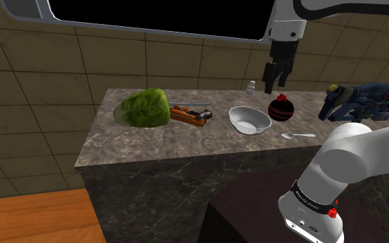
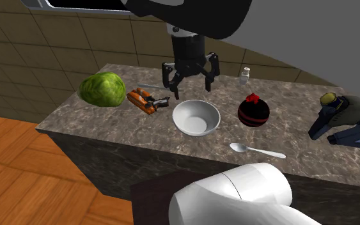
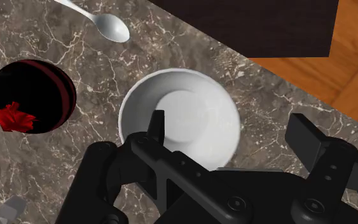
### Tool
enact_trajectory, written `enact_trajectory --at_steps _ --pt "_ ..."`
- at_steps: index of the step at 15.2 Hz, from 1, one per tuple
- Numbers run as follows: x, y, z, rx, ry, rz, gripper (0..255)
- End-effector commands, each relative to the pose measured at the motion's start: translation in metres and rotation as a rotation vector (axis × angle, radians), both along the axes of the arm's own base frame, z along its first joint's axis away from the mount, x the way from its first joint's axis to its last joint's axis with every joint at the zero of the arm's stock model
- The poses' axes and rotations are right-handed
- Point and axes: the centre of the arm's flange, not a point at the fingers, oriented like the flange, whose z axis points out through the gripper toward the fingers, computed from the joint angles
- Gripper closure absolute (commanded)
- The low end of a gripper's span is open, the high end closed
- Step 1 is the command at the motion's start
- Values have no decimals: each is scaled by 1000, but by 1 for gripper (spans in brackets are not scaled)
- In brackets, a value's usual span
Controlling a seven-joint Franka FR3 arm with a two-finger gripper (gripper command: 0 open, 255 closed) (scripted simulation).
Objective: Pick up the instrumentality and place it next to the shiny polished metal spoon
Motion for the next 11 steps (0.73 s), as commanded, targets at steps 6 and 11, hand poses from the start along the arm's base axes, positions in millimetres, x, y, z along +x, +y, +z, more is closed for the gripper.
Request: enact_trajectory --at_steps 6,11 --pt "50 -24 -28 24 -17 153 0" --pt "104 -39 -55 49 -35 307 0"
